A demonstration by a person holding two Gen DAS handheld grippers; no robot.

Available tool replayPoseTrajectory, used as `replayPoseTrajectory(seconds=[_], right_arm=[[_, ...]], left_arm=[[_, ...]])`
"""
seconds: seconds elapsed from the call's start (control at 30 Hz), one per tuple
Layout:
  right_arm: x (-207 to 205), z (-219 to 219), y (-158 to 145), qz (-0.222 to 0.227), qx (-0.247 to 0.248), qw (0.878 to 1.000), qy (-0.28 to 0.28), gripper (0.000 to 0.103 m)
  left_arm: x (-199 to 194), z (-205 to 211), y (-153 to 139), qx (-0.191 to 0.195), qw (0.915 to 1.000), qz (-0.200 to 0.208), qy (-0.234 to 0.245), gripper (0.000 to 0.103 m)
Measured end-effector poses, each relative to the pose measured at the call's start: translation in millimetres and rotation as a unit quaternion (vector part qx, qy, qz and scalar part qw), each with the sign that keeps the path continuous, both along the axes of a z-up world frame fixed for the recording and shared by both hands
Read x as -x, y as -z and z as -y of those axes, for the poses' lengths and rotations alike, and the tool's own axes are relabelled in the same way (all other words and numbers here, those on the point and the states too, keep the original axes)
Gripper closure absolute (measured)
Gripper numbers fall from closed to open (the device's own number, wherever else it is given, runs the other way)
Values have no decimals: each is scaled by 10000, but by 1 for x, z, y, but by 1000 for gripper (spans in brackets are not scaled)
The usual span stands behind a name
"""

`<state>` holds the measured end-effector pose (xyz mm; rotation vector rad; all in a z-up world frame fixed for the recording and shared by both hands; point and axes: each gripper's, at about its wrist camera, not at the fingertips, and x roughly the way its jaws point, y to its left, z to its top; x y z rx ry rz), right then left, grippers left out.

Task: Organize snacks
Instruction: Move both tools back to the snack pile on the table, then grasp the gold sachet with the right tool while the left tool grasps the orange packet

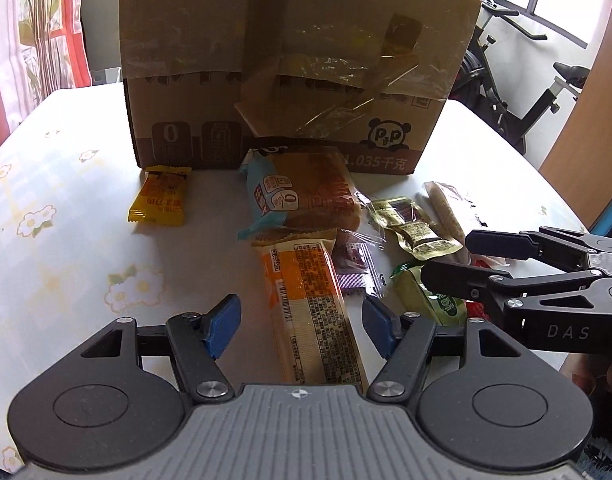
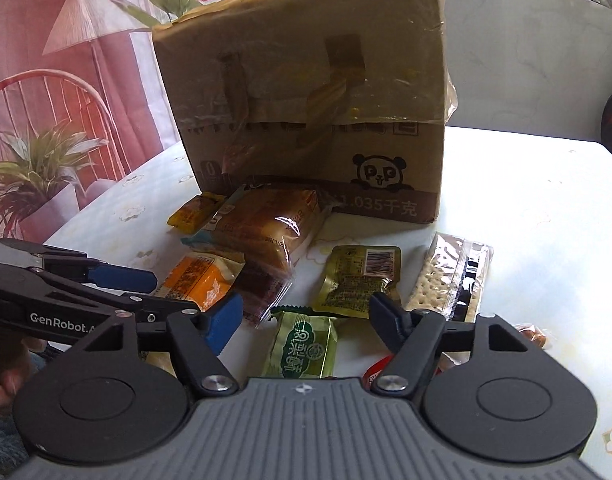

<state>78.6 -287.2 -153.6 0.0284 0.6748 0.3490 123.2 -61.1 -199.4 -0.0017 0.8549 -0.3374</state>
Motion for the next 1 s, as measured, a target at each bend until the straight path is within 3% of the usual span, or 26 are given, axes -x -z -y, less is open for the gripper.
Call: replayPoseTrajectory(seconds=[0.5, 1.0], right_arm=[[-15, 9, 2, 98, 3, 9996, 272, 39], [-60, -4, 23, -417, 520, 9962, 556, 40]], left_arm=[[-6, -17, -11, 261, 9985, 210, -443, 34], [-9, -21, -7, 332, 9979, 186, -525, 34]])
